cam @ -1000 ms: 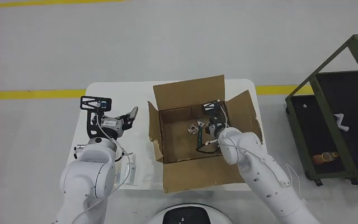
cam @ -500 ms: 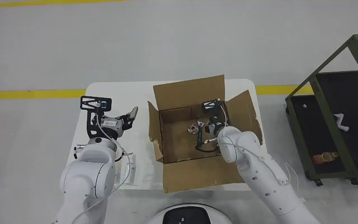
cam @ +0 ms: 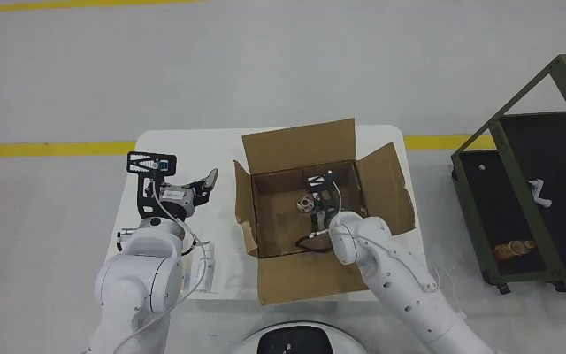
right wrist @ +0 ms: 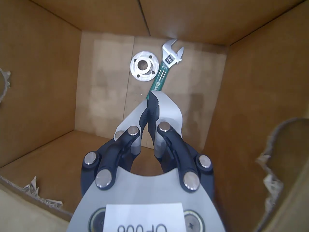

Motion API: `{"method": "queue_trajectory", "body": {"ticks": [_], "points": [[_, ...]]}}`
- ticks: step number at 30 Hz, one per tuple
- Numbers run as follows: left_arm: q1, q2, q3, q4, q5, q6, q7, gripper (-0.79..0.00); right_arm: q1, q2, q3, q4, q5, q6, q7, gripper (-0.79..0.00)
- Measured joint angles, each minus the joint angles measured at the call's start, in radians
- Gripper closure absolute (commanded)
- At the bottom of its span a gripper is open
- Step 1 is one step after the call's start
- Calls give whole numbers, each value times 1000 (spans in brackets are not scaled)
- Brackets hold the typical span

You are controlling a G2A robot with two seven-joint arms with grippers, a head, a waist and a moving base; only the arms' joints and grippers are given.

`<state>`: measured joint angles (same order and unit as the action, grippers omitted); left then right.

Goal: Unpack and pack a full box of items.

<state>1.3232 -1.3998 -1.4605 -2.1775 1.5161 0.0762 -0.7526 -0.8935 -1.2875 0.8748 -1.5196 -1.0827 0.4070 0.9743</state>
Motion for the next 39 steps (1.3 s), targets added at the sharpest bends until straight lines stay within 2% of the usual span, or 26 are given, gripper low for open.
{"method": "queue_trajectory", "body": {"ticks": [10, 13, 17, 18, 21, 33, 39], "points": [[0, 0, 0, 0, 0, 0, 0, -785, 105, -56, -81, 172, 14, 39, -5, 0], [0, 0, 0, 0, 0, 0, 0, -785, 109, -66, -86, 215, 22, 42, -22, -203], [0, 0, 0, 0, 0, 0, 0, -785, 115, -79, -97, 245, 18, 56, -32, -228], [0, 0, 0, 0, 0, 0, 0, -785, 117, -81, -99, 252, 18, 57, -33, -277], [0, 0, 0, 0, 0, 0, 0, -785, 125, -91, -106, 278, 16, 59, -31, -342], [0, 0, 0, 0, 0, 0, 0, -785, 154, -122, -125, 356, -4, 34, -11, -326], [0, 0, 0, 0, 0, 0, 0, -785, 157, -138, -130, 387, -7, 36, -20, -363]]}}
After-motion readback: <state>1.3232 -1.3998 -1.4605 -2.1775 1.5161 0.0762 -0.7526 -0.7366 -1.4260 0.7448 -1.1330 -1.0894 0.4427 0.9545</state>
